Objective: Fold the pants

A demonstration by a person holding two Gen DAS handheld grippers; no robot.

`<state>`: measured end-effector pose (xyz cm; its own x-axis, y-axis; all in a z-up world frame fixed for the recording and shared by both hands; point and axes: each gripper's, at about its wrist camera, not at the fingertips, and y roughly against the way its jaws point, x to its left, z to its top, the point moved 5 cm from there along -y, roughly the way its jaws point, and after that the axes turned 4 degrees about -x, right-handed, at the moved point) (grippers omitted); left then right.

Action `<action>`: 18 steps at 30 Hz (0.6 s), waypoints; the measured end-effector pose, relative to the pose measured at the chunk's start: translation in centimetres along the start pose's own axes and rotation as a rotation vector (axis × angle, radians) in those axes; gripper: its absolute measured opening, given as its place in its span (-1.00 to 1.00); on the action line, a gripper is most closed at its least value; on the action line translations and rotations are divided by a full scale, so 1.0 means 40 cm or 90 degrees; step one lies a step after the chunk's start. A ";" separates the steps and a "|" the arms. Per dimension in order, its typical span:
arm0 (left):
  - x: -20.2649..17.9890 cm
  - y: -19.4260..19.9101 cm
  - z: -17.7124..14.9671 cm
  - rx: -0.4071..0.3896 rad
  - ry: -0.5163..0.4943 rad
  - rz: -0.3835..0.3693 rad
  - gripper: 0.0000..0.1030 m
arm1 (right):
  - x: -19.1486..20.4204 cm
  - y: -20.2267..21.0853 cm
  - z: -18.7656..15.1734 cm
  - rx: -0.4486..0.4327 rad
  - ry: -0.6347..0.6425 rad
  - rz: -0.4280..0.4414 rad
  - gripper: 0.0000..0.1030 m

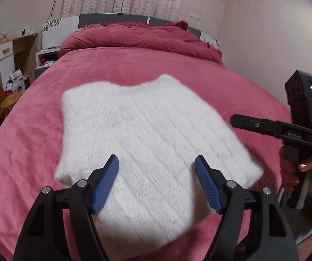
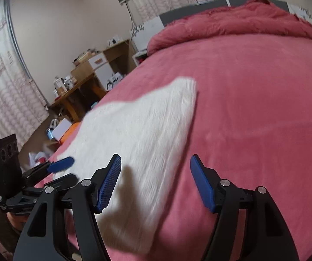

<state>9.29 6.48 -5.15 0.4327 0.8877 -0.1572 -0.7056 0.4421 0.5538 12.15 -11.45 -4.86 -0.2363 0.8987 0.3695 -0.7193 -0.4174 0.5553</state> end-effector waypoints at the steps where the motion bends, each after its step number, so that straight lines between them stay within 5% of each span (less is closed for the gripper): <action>1: -0.004 -0.002 -0.006 0.005 -0.008 0.009 0.41 | 0.009 -0.006 -0.014 0.010 0.008 0.003 0.26; 8: -0.026 0.015 -0.067 0.043 -0.039 0.036 0.42 | -0.001 -0.034 -0.114 0.100 0.062 -0.073 0.32; 18: -0.009 0.057 -0.068 0.001 0.031 0.005 0.58 | -0.032 -0.013 -0.107 0.062 0.013 -0.050 0.54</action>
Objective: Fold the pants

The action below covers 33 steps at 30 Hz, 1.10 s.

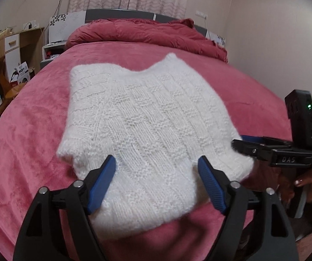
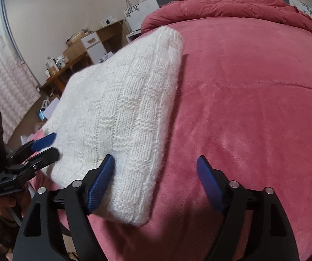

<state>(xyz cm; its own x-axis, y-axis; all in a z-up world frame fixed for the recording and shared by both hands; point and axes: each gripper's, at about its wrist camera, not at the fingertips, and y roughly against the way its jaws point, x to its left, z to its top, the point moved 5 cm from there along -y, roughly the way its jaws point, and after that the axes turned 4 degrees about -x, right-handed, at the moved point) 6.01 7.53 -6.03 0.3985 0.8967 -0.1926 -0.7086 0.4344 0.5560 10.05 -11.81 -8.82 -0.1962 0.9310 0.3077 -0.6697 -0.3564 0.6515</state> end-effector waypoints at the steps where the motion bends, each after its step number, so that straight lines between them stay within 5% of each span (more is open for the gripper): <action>1: 0.000 0.002 -0.001 -0.003 0.000 0.000 0.61 | -0.005 0.004 -0.003 -0.002 0.002 -0.002 0.56; 7: 0.000 0.026 -0.009 -0.021 0.004 0.019 0.66 | 0.004 0.045 0.014 -0.052 0.028 -0.006 0.57; 15: 0.080 0.025 -0.004 -0.020 0.056 0.102 0.79 | 0.038 0.039 0.001 -0.044 0.041 0.006 0.65; 21: 0.130 -0.001 -0.018 0.009 0.120 0.095 0.85 | 0.038 0.024 -0.002 -0.023 0.016 0.030 0.66; 33: 0.127 -0.037 -0.028 0.038 0.132 0.069 0.94 | 0.025 -0.001 -0.008 0.007 -0.036 0.065 0.74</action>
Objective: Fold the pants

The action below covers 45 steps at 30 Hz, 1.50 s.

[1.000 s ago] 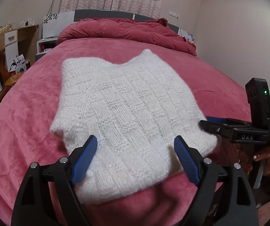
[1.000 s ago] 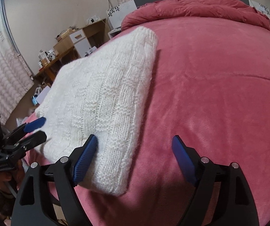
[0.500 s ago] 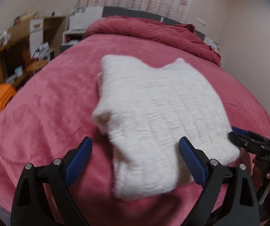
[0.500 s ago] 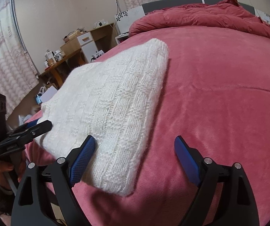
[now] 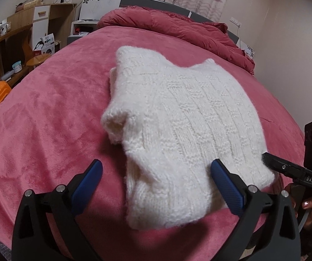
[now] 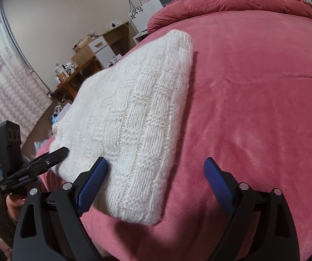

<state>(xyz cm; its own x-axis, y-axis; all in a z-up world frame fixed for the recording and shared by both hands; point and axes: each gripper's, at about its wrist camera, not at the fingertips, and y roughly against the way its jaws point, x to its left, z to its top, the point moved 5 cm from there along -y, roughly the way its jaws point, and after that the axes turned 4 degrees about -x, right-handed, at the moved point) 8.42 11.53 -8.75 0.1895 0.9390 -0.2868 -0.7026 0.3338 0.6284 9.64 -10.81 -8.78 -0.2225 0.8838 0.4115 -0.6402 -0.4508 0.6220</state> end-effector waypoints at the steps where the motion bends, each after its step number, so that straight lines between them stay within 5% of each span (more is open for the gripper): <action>1: 0.001 -0.003 -0.001 0.003 0.004 -0.004 0.95 | 0.004 0.000 -0.001 0.001 0.002 0.002 0.74; 7: 0.013 -0.038 0.004 0.051 0.040 -0.046 0.96 | 0.015 -0.020 -0.001 0.015 -0.019 0.027 0.74; 24: -0.001 -0.076 0.024 0.130 -0.019 -0.069 0.96 | 0.000 -0.045 -0.003 0.026 -0.063 0.071 0.85; 30: -0.003 -0.079 0.034 0.139 -0.047 -0.071 0.96 | 0.015 -0.045 -0.012 0.002 -0.034 0.077 0.94; 37: -0.012 -0.070 0.065 0.122 -0.086 -0.073 0.96 | -0.017 -0.039 0.021 0.000 -0.108 0.120 0.94; 41: -0.013 -0.073 0.090 0.116 -0.099 -0.085 0.95 | -0.049 -0.062 0.067 0.024 -0.171 0.155 0.94; 45: 0.003 -0.095 0.105 0.126 -0.082 -0.105 0.95 | -0.043 -0.103 0.095 0.070 -0.140 0.164 0.94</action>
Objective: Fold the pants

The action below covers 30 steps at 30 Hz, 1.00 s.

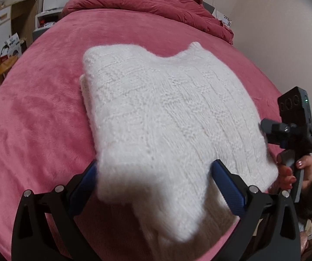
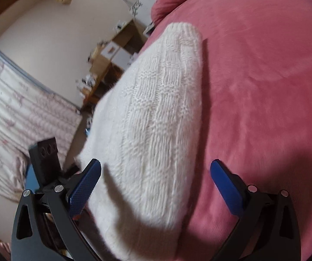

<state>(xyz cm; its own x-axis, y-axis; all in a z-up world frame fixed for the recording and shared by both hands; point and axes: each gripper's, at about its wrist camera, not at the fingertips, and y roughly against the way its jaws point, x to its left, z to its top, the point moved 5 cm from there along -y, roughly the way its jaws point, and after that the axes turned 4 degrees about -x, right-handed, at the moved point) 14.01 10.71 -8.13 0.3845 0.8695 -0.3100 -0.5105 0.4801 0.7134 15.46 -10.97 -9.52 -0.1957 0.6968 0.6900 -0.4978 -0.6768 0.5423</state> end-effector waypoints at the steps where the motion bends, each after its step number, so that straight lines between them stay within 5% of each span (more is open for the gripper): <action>1: 0.004 -0.002 0.004 -0.001 0.008 -0.007 0.95 | 0.001 -0.007 0.004 0.007 0.006 -0.001 0.94; 11: 0.029 -0.046 0.025 0.011 0.055 -0.046 0.95 | 0.015 -0.065 0.041 0.075 0.031 0.025 0.92; 20: 0.037 -0.082 0.027 0.025 0.076 -0.072 0.96 | 0.031 -0.091 0.050 0.046 0.064 0.022 0.74; 24: -0.003 -0.056 0.029 -0.023 0.039 -0.063 0.53 | 0.041 -0.081 0.047 0.028 0.074 0.015 0.56; 27: -0.016 -0.054 0.027 -0.033 0.036 -0.067 0.50 | 0.046 -0.064 0.048 0.014 0.076 0.022 0.41; 30: -0.001 -0.048 0.030 -0.041 0.090 -0.120 0.48 | 0.061 -0.041 0.053 -0.002 0.084 0.043 0.29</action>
<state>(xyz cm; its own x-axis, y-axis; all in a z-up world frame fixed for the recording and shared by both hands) 15.90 9.61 -8.75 0.3678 0.7694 -0.5222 -0.4900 0.6376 0.5944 17.60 -8.67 -7.69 -0.3390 0.6747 0.6556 -0.4824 -0.7230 0.4946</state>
